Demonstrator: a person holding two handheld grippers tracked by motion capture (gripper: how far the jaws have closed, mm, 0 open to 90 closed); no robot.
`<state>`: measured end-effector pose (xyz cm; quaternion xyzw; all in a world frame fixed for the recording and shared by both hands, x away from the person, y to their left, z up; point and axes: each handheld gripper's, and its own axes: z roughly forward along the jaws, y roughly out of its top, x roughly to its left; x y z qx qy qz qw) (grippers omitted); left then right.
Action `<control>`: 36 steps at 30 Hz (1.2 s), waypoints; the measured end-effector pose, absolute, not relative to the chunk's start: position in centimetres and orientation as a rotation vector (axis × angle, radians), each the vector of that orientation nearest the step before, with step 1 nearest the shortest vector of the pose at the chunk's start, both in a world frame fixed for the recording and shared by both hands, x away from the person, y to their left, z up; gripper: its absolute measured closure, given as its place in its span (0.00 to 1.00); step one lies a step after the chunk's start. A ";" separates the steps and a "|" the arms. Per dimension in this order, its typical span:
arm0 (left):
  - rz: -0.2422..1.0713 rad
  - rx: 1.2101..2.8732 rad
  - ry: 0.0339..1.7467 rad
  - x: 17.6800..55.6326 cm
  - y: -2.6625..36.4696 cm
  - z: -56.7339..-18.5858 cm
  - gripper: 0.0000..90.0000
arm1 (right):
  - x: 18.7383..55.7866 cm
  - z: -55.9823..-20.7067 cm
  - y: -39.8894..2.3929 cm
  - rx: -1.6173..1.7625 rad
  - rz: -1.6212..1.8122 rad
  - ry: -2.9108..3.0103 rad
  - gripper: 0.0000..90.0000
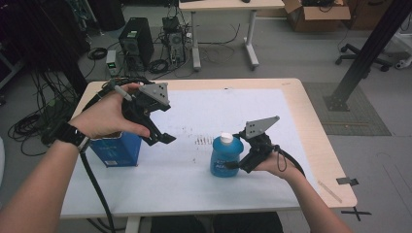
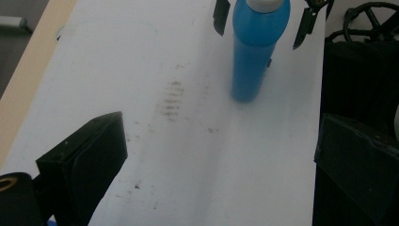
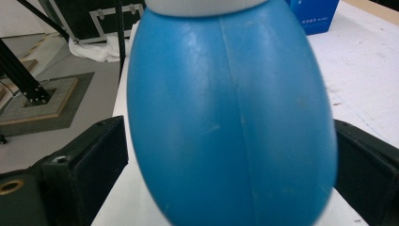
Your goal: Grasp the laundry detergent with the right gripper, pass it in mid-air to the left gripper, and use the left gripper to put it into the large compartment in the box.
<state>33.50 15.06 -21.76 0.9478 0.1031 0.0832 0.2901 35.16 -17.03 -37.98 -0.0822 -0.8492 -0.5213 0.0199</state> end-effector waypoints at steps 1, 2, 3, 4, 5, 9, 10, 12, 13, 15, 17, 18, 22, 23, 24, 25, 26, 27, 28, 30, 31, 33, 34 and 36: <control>0.223 2.532 0.271 33.5 15.1 -21.8 0.04 | 35.2 -38.1 -16.9 -0.256 -1.616 -2.634 0.06; 0.224 2.533 0.272 33.6 15.1 -21.8 0.04 | 35.2 -38.1 -16.9 -0.253 -1.615 -2.637 0.07; 0.223 2.533 0.270 33.6 15.1 -21.9 0.04 | 35.3 -38.2 -16.8 -0.254 -1.616 -2.641 0.07; 0.222 2.533 0.269 33.6 15.1 -21.9 0.04 | 35.3 -38.2 -16.8 -0.257 -1.616 -2.639 0.08; 0.222 2.530 0.271 33.5 15.1 -21.9 0.04 | 35.4 -38.2 -16.8 -0.256 -1.625 -2.639 0.10; 0.223 2.530 0.270 33.5 15.2 -21.9 0.04 | 35.4 -38.2 -16.8 -0.258 -1.631 -2.634 0.12; 0.223 2.528 0.273 33.5 15.2 -21.9 0.04 | 35.4 -38.2 -16.9 -0.257 -1.632 -2.635 0.13; 0.223 2.528 0.272 33.5 15.1 -21.9 0.04 | 35.4 -38.2 -16.9 -0.259 -1.631 -2.637 0.15; 0.222 2.530 0.272 33.5 15.1 -21.9 0.04 | 35.4 -38.3 -16.9 -0.258 -1.633 -2.635 0.16; 0.223 2.529 0.271 33.5 15.0 -21.9 0.04 | 35.4 -38.3 -17.0 -0.258 -1.634 -2.624 0.18; 0.222 2.535 0.269 33.5 15.0 -21.9 0.04 | 35.4 -38.4 -17.0 -0.259 -1.637 -2.626 0.20; 0.222 2.535 0.268 33.5 15.0 -21.9 0.04 | 35.4 -38.4 -17.0 -0.259 -1.637 -2.626 0.20; 0.231 2.534 0.269 33.5 15.0 -21.9 0.04 | 35.4 -38.4 -17.1 -0.260 -1.642 -2.629 0.22; 0.232 2.533 0.270 33.5 15.0 -21.9 0.04 | 35.4 -38.4 -17.1 -0.263 -1.640 -2.627 0.23; 0.234 2.531 0.271 33.5 15.0 -21.9 0.04 | 35.4 -38.4 -17.2 -0.261 -1.640 -2.626 0.24; 0.236 2.528 0.271 33.4 15.1 -21.9 0.04 | 35.4 -38.4 -17.2 -0.262 -1.642 -2.627 0.24; 0.237 2.530 0.271 33.4 15.1 -21.9 0.04 | 35.5 -38.4 -17.2 -0.257 -1.643 -2.624 0.25; 0.237 2.531 0.269 33.4 15.1 -21.8 0.04 | 35.5 -38.4 -17.2 -0.257 -1.643 -2.624 0.26; 0.239 2.531 0.270 33.4 15.1 -21.8 0.04 | 35.5 -38.4 -17.2 -0.258 -1.644 -2.623 0.27; 0.238 2.531 0.271 33.4 15.1 -21.8 0.04 | 35.5 -38.5 -17.2 -0.255 -1.646 -2.622 0.28; 0.238 2.531 0.275 33.4 15.1 -21.9 0.04 | 35.5 -38.5 -17.3 -0.260 -1.647 -2.620 0.28; 0.234 2.533 0.275 33.4 15.1 -21.9 0.04 | 35.5 -38.5 -17.3 -0.253 -1.647 -2.619 0.30; 0.231 2.533 0.276 33.4 15.1 -21.9 0.04 | 35.5 -38.6 -17.3 -0.254 -1.649 -2.620 0.30; 0.232 2.535 0.272 33.5 15.0 -21.9 0.04 | 35.5 -38.6 -17.4 -0.256 -1.653 -2.616 0.31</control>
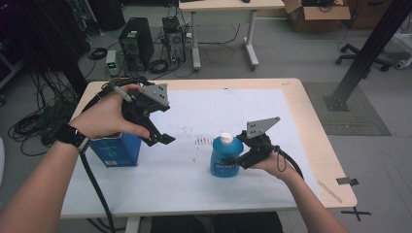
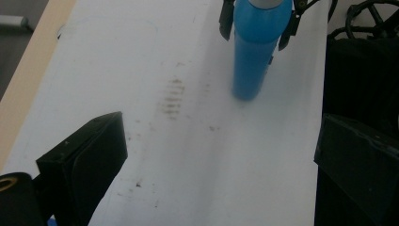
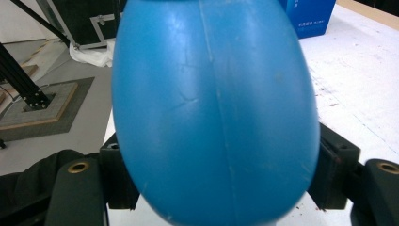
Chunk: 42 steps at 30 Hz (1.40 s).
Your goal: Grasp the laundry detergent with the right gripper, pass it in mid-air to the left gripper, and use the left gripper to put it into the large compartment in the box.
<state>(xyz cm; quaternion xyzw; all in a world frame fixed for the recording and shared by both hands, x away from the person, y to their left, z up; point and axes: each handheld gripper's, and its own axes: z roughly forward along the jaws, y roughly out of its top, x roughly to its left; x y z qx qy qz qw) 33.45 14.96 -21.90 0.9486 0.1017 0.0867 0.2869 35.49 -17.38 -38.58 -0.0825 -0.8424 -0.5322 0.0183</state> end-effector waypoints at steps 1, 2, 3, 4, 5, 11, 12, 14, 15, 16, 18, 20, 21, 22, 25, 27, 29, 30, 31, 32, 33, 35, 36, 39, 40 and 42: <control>0.229 2.536 0.269 33.5 14.9 -21.9 0.04 | 35.5 -38.6 -17.4 -0.253 -1.653 -2.616 0.32; 0.230 2.537 0.267 33.5 14.9 -21.9 0.04 | 35.5 -38.6 -17.4 -0.249 -1.655 -2.614 0.32; 0.231 2.539 0.267 33.5 14.8 -21.9 0.04 | 35.5 -38.6 -17.4 -0.249 -1.658 -2.614 0.32; 0.231 2.538 0.265 33.5 14.8 -21.8 0.04 | 35.4 -38.5 -17.5 -0.249 -1.657 -2.617 0.33; 0.231 2.537 0.265 33.5 14.8 -21.8 0.04 | 35.4 -38.6 -17.5 -0.249 -1.657 -2.618 0.34; 0.233 2.535 0.265 33.5 14.8 -21.8 0.04 | 35.4 -38.7 -17.6 -0.246 -1.665 -2.614 0.37; 0.234 2.536 0.265 33.5 14.8 -21.8 0.04 | 35.4 -38.7 -17.6 -0.244 -1.668 -2.615 0.37; 0.234 2.536 0.265 33.4 14.8 -21.8 0.04 | 35.4 -38.6 -17.6 -0.239 -1.667 -2.615 0.38; 0.234 2.537 0.264 33.4 14.8 -21.8 0.04 | 35.4 -38.7 -17.6 -0.237 -1.668 -2.615 0.39; 0.233 2.535 0.264 33.4 14.8 -21.8 0.04 | 35.4 -38.6 -17.6 -0.232 -1.668 -2.615 0.40; 0.235 2.542 0.258 33.4 14.8 -21.7 0.04 | 35.4 -38.6 -17.6 -0.229 -1.667 -2.616 0.41; 0.234 2.536 0.260 33.4 14.7 -21.8 0.04 | 35.3 -38.7 -17.6 -0.223 -1.667 -2.614 0.43; 0.234 2.537 0.259 33.4 14.6 -21.7 0.04 | 35.3 -38.7 -17.6 -0.225 -1.670 -2.610 0.44; 0.233 2.539 0.255 33.4 14.6 -21.7 0.04 | 35.3 -38.7 -17.7 -0.227 -1.670 -2.605 0.44; 0.238 2.543 0.247 33.4 14.5 -21.6 0.04 | 35.3 -38.7 -17.7 -0.228 -1.682 -2.607 0.45; 0.238 2.543 0.246 33.3 14.4 -21.5 0.04 | 35.2 -38.7 -17.7 -0.226 -1.679 -2.611 0.46; 0.239 2.544 0.243 33.3 14.2 -21.4 0.04 | 35.2 -38.5 -17.6 -0.222 -1.667 -2.618 0.46; 0.240 2.545 0.239 33.2 14.1 -21.3 0.04 | 35.3 -38.5 -17.6 -0.219 -1.660 -2.620 0.46; 0.241 2.545 0.234 33.2 14.1 -21.2 0.04 | 35.3 -38.4 -17.5 -0.222 -1.652 -2.623 0.47; 0.240 2.544 0.230 33.2 14.0 -21.1 0.04 | 35.3 -38.3 -17.5 -0.213 -1.644 -2.629 0.47; 0.238 2.545 0.229 33.2 13.9 -21.0 0.04 | 35.3 -38.2 -17.4 -0.207 -1.639 -2.640 0.47; 0.240 2.550 0.221 33.1 13.8 -20.8 0.04 | 35.4 -37.8 -17.1 -0.202 -1.631 -2.654 0.47; 0.240 2.551 0.218 33.1 13.7 -20.7 0.04 | 35.5 -37.6 -17.0 -0.202 -1.625 -2.656 0.47; 0.242 2.553 0.207 33.0 13.6 -20.4 0.04 | 35.8 -36.6 -16.7 -0.182 -1.613 -2.649 0.47; 0.245 2.555 0.203 33.0 13.5 -20.3 0.04 | 35.9 -36.1 -16.5 -0.169 -1.605 -2.651 0.47; 0.248 2.561 0.193 33.0 13.4 -20.1 0.04 | 36.1 -35.1 -16.0 -0.143 -1.592 -2.655 0.47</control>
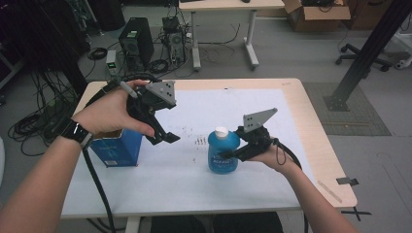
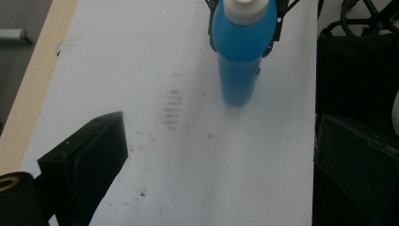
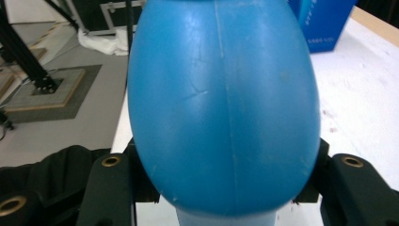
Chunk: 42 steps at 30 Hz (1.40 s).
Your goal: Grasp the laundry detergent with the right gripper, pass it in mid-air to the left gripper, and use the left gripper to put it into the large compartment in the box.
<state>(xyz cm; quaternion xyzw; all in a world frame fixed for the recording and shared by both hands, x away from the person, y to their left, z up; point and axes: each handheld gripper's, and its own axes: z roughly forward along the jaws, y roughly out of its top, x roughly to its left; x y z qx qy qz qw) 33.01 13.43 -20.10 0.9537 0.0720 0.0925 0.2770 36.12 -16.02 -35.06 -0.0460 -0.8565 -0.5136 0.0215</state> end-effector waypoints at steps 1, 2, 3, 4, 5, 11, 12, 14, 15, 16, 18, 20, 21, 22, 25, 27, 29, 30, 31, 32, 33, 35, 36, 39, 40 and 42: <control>0.247 2.558 0.198 33.0 13.4 -20.1 0.04 | 36.2 -34.5 -15.7 -0.123 -1.582 -2.658 0.47; 0.246 2.560 0.194 33.0 13.3 -19.9 0.04 | 36.3 -34.1 -15.5 -0.113 -1.574 -2.658 0.47; 0.247 2.559 0.191 33.0 13.2 -19.8 0.04 | 36.4 -33.3 -15.1 -0.093 -1.561 -2.660 0.47; 0.249 2.560 0.187 33.0 13.1 -19.7 0.04 | 36.5 -32.8 -14.7 -0.073 -1.549 -2.666 0.47; 0.248 2.562 0.181 32.9 13.0 -19.6 0.04 | 36.6 -32.3 -14.4 -0.062 -1.542 -2.668 0.47; 0.257 2.571 0.148 32.7 12.4 -18.8 0.04 | 37.1 -30.0 -12.4 0.000 -1.509 -2.688 0.47; 0.262 2.574 0.141 32.6 12.3 -18.6 0.04 | 37.2 -29.8 -12.2 0.004 -1.509 -2.688 0.47; 0.266 2.586 0.132 32.5 12.0 -18.3 0.04 | 37.3 -29.4 -11.6 0.014 -1.503 -2.682 0.47; 0.272 2.589 0.124 32.5 11.9 -18.1 0.04 | 37.3 -29.2 -11.3 0.017 -1.503 -2.677 0.47; 0.274 2.592 0.115 32.5 11.7 -18.0 0.04 | 37.3 -29.1 -11.1 0.025 -1.503 -2.675 0.47; 0.279 2.599 0.105 32.5 11.4 -17.7 0.04 | 37.3 -28.9 -10.6 0.041 -1.501 -2.671 0.47; 0.278 2.603 0.111 32.4 11.1 -17.6 0.04 | 37.2 -28.6 -10.0 0.052 -1.495 -2.667 0.47; 0.280 2.608 0.112 32.4 11.0 -17.5 0.04 | 37.2 -28.5 -9.9 0.055 -1.494 -2.664 0.47; 0.282 2.615 0.103 32.4 10.8 -17.5 0.04 | 37.1 -28.4 -9.6 0.060 -1.491 -2.666 0.47; 0.270 2.633 0.085 32.3 10.5 -17.6 0.05 | 37.0 -28.1 -9.1 0.082 -1.490 -2.667 0.47; 0.265 2.640 0.078 32.4 10.4 -17.7 0.05 | 36.9 -27.9 -8.8 0.092 -1.492 -2.664 0.47; 0.266 2.649 0.078 32.5 10.3 -17.8 0.06 | 36.8 -27.7 -8.6 0.102 -1.489 -2.664 0.47; 0.264 2.655 0.080 32.5 10.2 -17.8 0.06 | 36.7 -27.6 -8.4 0.104 -1.487 -2.661 0.47; 0.264 2.660 0.078 32.5 10.1 -17.8 0.06 | 36.7 -27.6 -8.3 0.110 -1.485 -2.663 0.47; 0.260 2.665 0.076 32.5 10.0 -17.9 0.06 | 36.6 -27.5 -8.2 0.113 -1.479 -2.665 0.47; 0.256 2.672 0.073 32.5 10.0 -17.9 0.07 | 36.6 -27.5 -8.1 0.114 -1.477 -2.667 0.47; 0.252 2.682 0.074 32.5 9.8 -18.0 0.07 | 36.5 -27.5 -7.9 0.123 -1.472 -2.672 0.47; 0.246 2.692 0.075 32.5 9.7 -18.1 0.08 | 36.5 -27.5 -7.8 0.125 -1.473 -2.672 0.47; 0.238 2.708 0.075 32.6 9.5 -18.3 0.09 | 36.4 -27.4 -7.6 0.137 -1.470 -2.677 0.47; 0.235 2.710 0.078 32.6 9.5 -18.3 0.09 | 36.3 -27.4 -7.5 0.144 -1.470 -2.677 0.47; 0.235 2.717 0.079 32.6 9.3 -18.5 0.09 | 36.3 -27.4 -7.4 0.146 -1.473 -2.673 0.47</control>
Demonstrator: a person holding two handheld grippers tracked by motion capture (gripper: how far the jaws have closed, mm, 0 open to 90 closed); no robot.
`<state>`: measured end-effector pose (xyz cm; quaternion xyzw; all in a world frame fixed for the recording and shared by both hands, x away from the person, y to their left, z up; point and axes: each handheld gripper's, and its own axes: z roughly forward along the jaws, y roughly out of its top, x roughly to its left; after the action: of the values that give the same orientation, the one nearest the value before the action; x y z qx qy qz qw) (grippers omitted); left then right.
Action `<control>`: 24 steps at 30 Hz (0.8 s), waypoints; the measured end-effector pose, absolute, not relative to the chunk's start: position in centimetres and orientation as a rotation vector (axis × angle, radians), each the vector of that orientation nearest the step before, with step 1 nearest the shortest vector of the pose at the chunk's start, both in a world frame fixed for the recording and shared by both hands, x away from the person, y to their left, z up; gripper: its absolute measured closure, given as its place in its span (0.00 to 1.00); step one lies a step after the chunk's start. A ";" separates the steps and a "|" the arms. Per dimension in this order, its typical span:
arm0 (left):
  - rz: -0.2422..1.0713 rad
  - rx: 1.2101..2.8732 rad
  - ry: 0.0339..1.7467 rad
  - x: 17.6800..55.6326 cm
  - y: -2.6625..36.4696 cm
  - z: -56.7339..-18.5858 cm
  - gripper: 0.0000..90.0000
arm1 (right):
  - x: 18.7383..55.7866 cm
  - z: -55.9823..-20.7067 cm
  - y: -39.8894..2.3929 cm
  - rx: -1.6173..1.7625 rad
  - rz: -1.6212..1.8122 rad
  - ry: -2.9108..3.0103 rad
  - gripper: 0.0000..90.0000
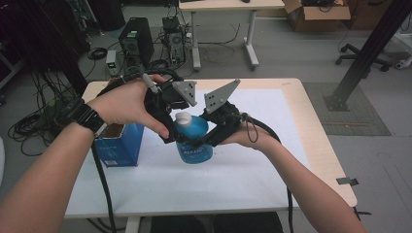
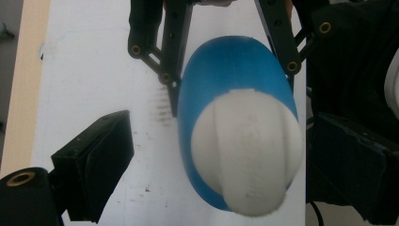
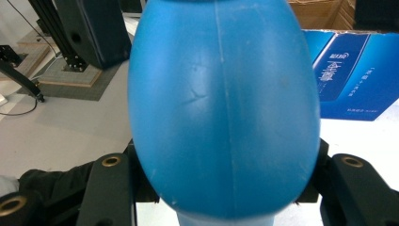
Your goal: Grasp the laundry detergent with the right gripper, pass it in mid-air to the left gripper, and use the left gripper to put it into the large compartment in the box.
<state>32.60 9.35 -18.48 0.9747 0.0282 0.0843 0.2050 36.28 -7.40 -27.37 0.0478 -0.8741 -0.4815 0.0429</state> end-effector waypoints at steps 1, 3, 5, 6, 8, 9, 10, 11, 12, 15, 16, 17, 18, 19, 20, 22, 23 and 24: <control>0.235 2.722 0.079 32.6 9.3 -18.5 0.09 | 36.2 -27.3 -7.4 0.144 -1.471 -2.671 0.47; 0.234 2.730 0.077 32.7 9.2 -18.7 0.09 | 36.2 -27.3 -7.3 0.153 -1.473 -2.675 0.47; 0.228 2.739 0.070 32.7 9.1 -18.8 0.10 | 36.2 -27.2 -7.2 0.152 -1.474 -2.671 0.47; 0.224 2.744 0.064 32.7 9.0 -18.8 0.11 | 36.2 -27.2 -7.2 0.153 -1.476 -2.671 0.47; 0.224 2.756 0.058 32.7 9.0 -18.9 0.14 | 36.2 -27.2 -7.3 0.152 -1.478 -2.675 0.47; 0.222 2.761 0.057 32.8 8.9 -18.9 0.16 | 36.2 -27.2 -7.3 0.154 -1.478 -2.675 0.47; 0.222 2.764 0.055 32.8 8.9 -19.0 0.16 | 36.2 -27.2 -7.3 0.155 -1.476 -2.676 0.47; 0.221 2.767 0.058 32.8 8.9 -19.0 0.18 | 36.1 -27.2 -7.3 0.156 -1.476 -2.675 0.47; 0.216 2.770 0.056 32.8 8.8 -19.0 0.18 | 36.1 -27.2 -7.3 0.156 -1.476 -2.675 0.47; 0.210 2.780 0.057 32.8 8.7 -19.0 0.22 | 36.0 -27.2 -7.3 0.157 -1.477 -2.676 0.47; 0.213 2.782 0.056 32.8 8.7 -19.0 0.23 | 36.0 -27.2 -7.3 0.159 -1.476 -2.678 0.47; 0.207 2.778 0.067 32.8 8.6 -19.0 0.24 | 36.0 -27.2 -7.4 0.159 -1.476 -2.678 0.47; 0.205 2.786 0.058 32.8 8.6 -19.0 0.25 | 36.0 -27.2 -7.4 0.158 -1.476 -2.677 0.47; 0.203 2.787 0.060 32.8 8.6 -18.9 0.27 | 36.0 -27.2 -7.4 0.158 -1.476 -2.677 0.47; 0.197 2.789 0.061 32.8 8.5 -18.9 0.27 | 36.0 -27.2 -7.4 0.160 -1.478 -2.678 0.47; 0.196 2.791 0.060 32.8 8.5 -18.9 0.29 | 36.0 -27.2 -7.4 0.158 -1.481 -2.678 0.47; 0.198 2.792 0.061 32.8 8.5 -18.9 0.31 | 36.0 -27.3 -7.5 0.151 -1.479 -2.679 0.47; 0.192 2.791 0.060 32.8 8.5 -18.9 0.31 | 36.0 -27.3 -7.5 0.151 -1.479 -2.679 0.47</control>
<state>32.82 8.48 -18.88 0.9828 0.0211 0.0675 0.1709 36.05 -7.52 -27.26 0.0492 -0.8737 -0.4824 0.0391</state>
